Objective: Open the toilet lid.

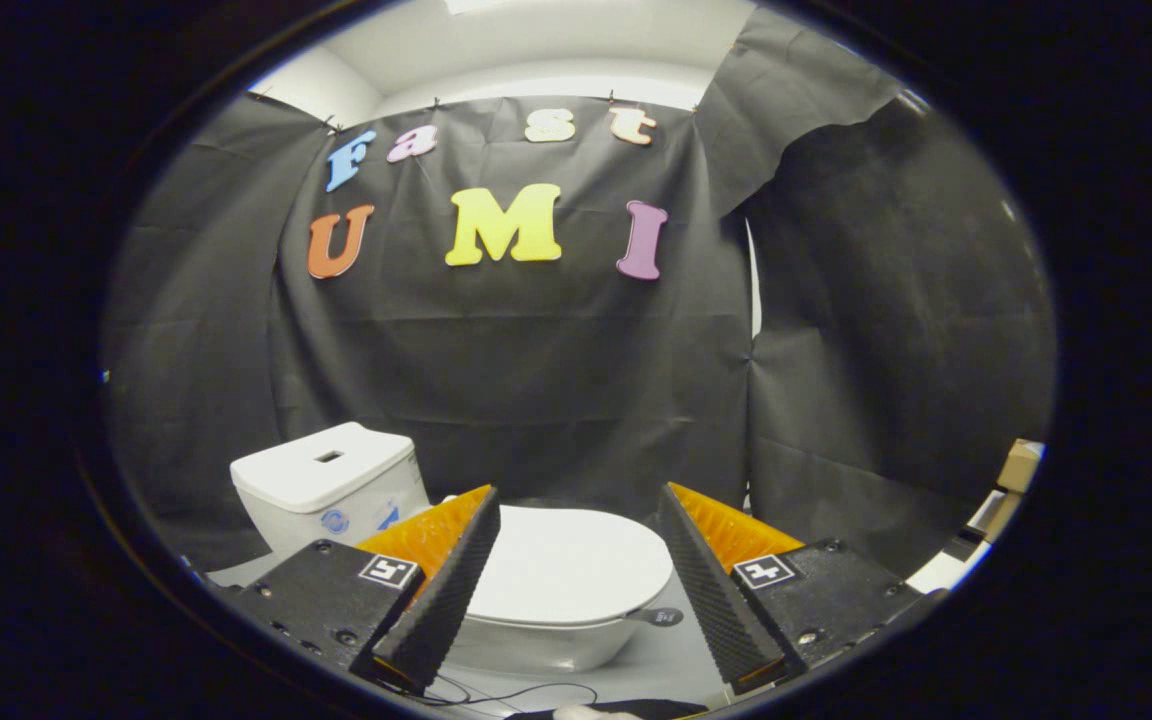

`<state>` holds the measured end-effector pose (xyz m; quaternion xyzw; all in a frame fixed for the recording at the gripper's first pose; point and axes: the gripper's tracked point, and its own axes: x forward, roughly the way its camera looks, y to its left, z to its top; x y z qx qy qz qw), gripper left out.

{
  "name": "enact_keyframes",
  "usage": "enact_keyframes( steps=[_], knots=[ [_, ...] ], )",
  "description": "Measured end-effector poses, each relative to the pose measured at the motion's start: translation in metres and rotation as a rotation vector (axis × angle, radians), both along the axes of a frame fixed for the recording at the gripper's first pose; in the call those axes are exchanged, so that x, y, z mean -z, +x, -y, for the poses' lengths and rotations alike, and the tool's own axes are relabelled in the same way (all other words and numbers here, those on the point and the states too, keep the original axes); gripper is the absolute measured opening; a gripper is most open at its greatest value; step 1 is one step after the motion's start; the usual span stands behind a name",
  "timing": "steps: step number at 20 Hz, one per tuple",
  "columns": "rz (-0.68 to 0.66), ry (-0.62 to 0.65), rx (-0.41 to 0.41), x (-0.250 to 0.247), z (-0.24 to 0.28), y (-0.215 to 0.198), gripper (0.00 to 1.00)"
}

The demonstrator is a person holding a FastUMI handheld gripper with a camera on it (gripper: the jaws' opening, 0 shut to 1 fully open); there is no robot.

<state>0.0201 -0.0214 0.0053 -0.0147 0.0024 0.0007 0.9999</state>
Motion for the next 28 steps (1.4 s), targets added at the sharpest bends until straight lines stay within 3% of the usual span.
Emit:
enact_keyframes(
  steps=[5, 11, 23, 28],
  knots=[
    [0.018, 0.041, -0.015, -0.034, 0.023, 0.042, 0.99],
    [-0.019, 0.111, 0.028, -0.03, 0.067, 0.098, 0.99],
    [-0.282, 0.548, -0.026, 0.11, 0.12, 0.147, 1.0],
    [-0.389, 0.626, -0.015, 0.172, 0.129, 0.157, 0.99]
  ],
)
